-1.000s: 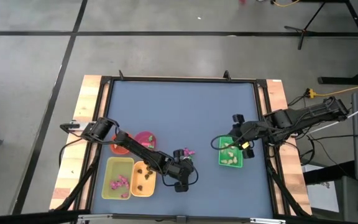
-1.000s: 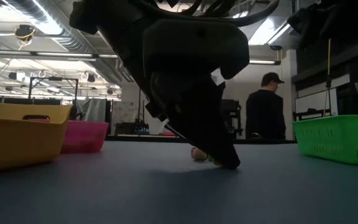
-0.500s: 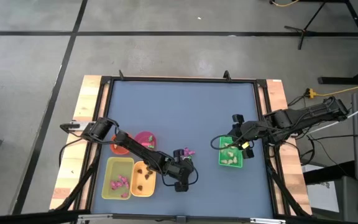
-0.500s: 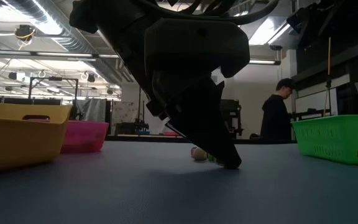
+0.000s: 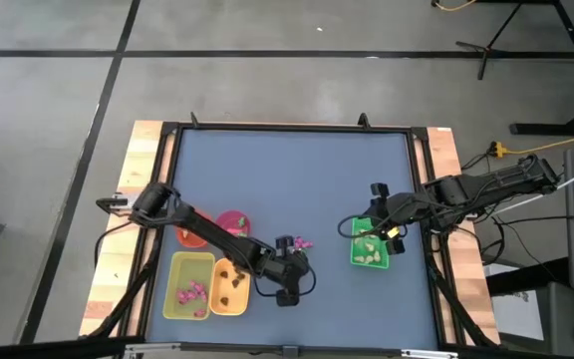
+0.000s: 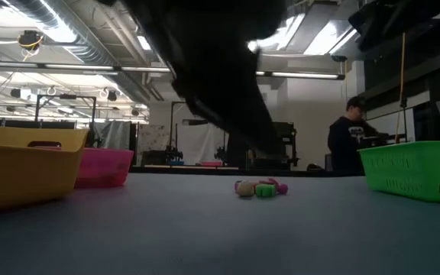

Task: Sort Halloween decoration
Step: Put the white skull toy into the orange bowl

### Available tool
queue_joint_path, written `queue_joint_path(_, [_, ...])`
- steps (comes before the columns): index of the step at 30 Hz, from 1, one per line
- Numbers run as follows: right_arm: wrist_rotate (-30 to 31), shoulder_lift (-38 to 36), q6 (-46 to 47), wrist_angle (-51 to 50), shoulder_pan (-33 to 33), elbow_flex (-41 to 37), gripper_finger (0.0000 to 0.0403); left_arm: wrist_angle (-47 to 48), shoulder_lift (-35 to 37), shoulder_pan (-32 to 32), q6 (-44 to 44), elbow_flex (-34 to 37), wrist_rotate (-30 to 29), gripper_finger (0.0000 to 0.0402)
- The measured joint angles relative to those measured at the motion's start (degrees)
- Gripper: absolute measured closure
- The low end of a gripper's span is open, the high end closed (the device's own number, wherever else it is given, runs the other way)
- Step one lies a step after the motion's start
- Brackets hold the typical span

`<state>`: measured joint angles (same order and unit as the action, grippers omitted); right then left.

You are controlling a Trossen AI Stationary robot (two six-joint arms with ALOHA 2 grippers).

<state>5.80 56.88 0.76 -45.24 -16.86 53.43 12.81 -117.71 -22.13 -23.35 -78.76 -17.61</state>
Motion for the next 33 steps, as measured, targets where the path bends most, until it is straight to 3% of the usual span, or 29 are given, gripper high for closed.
queue_joint_path(12, [0.0, 0.0, -0.01, 4.25, -0.02, 0.0, 0.0217, 24.34, 14.51, -0.81, -4.27, -0.04, 2.17, 0.0364])
queue_joint_path(17, [0.0, 0.0, -0.01, 5.29, -0.02, 0.0, 0.0217, 23.98, 17.51, -0.74, -4.57, -0.04, 0.02, 0.0364])
queue_joint_path(33, [2.24, 0.0, -2.78, 4.88, 0.0, 0.0, 0.0217, 24.05, 17.75, -0.63, -4.59, -0.04, -1.39, 0.0363])
